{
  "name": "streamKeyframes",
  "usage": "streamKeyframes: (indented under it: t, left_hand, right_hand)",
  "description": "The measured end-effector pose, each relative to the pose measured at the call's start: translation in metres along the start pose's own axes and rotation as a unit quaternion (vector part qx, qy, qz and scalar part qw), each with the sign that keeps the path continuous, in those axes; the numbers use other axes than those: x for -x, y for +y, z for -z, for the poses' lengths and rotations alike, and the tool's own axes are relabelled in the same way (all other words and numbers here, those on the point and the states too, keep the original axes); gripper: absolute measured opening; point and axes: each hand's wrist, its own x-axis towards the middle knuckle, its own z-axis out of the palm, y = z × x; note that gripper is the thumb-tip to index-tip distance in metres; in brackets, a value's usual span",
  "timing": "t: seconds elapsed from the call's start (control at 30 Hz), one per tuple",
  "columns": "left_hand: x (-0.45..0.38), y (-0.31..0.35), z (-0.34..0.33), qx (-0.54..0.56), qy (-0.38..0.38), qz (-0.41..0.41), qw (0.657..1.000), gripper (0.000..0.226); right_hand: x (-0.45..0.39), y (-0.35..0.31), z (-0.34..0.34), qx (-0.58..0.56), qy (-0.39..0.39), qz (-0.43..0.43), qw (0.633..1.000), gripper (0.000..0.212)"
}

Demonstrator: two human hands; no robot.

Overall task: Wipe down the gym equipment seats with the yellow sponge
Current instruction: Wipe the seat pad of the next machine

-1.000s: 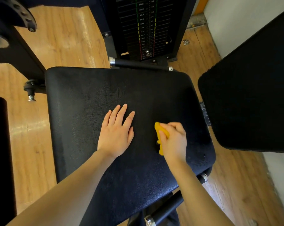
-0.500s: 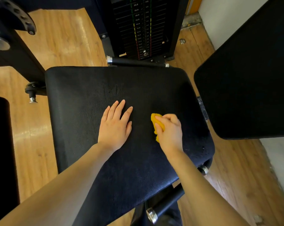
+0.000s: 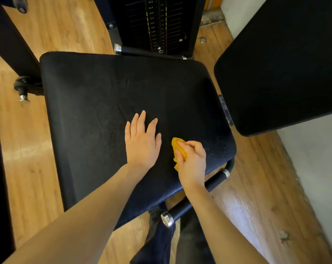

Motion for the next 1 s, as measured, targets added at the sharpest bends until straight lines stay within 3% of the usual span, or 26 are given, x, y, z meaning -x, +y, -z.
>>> streamKeyframes:
  t: [0.4, 0.57, 0.8, 0.9, 1.0]
  left_hand:
    - [0.007, 0.001, -0.012, -0.075, 0.020, -0.006, 0.997, 0.048]
    - [0.007, 0.004, -0.013, -0.092, 0.019, 0.000, 0.996, 0.048]
    - [0.007, 0.006, -0.011, -0.105, 0.019, 0.002, 0.994, 0.048]
    - [0.007, 0.006, -0.012, -0.112, 0.016, 0.008, 0.994, 0.048]
    - [0.007, 0.007, -0.012, -0.113, 0.016, 0.009, 0.993, 0.048]
  right_hand:
    - [-0.073, -0.003, 0.004, 0.007, 0.023, 0.029, 0.999, 0.031]
    - [-0.032, 0.018, 0.003, -0.020, 0.025, 0.050, 0.998, 0.030]
    - [0.074, 0.058, 0.002, -0.046, 0.021, 0.004, 0.999, 0.031]
    - [0.076, 0.060, 0.004, -0.076, 0.003, -0.017, 0.997, 0.031]
    - [0.050, 0.056, 0.007, -0.097, 0.012, 0.016, 0.995, 0.030]
